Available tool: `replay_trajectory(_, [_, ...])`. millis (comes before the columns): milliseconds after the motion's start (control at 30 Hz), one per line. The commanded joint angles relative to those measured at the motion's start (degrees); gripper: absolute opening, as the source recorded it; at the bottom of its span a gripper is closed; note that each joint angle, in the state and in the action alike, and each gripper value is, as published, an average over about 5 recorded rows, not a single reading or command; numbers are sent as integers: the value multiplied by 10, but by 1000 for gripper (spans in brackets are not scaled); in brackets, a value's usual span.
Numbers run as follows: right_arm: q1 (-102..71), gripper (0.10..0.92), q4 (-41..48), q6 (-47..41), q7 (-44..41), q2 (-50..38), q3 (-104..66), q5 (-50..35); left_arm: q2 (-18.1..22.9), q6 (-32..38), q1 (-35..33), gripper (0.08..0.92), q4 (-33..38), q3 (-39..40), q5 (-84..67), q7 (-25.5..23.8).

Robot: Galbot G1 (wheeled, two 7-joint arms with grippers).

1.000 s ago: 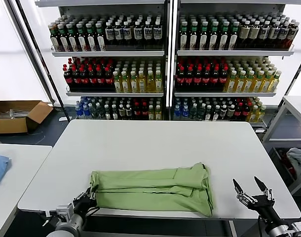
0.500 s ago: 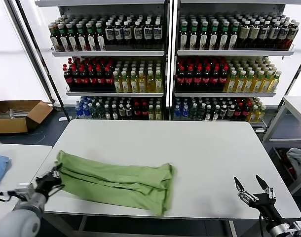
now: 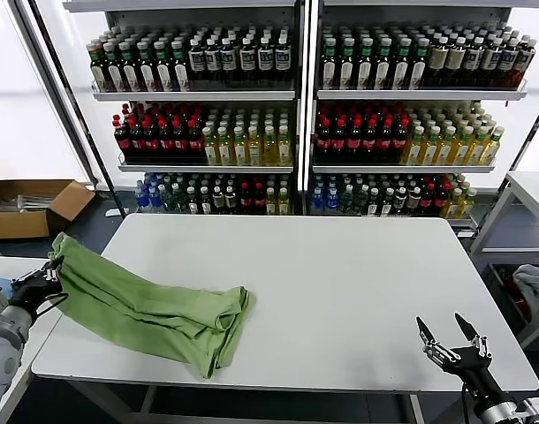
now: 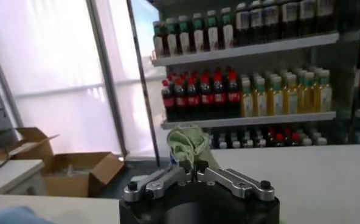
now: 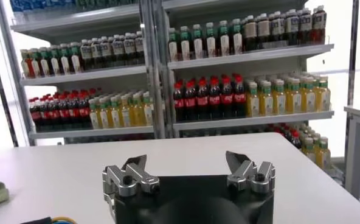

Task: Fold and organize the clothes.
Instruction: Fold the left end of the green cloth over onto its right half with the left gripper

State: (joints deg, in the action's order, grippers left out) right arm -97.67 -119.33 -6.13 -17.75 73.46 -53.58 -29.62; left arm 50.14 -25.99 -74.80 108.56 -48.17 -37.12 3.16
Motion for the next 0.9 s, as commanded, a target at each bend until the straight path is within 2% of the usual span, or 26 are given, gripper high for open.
replay_trajectory(33, [-2, 823, -1, 0, 0, 3, -1, 2, 27, -5, 9, 95, 135, 118, -13, 36])
replay_trajectory(167, [-4, 823, 0, 0, 0, 7, -1, 4, 45, 0, -3, 95, 162, 197, 23, 44])
replay_trajectory(367, [-5, 823, 1, 1, 0, 9, -5, 4, 69, 19, -29, 95, 144, 279, 96, 26])
replay_trajectory(600, [-7, 823, 5, 3, -1, 9, -6, 4, 100, 35, -40, 95, 95, 333, 150, 12])
replay_trajectory(767, [-7, 823, 7, 4, -1, 10, -3, 5, 116, 30, -44, 95, 85, 359, 173, 2])
replay_trajectory(900, [-4, 823, 7, 3, 0, 9, 0, 6, 122, 23, -48, 157, 92, 371, 189, -10])
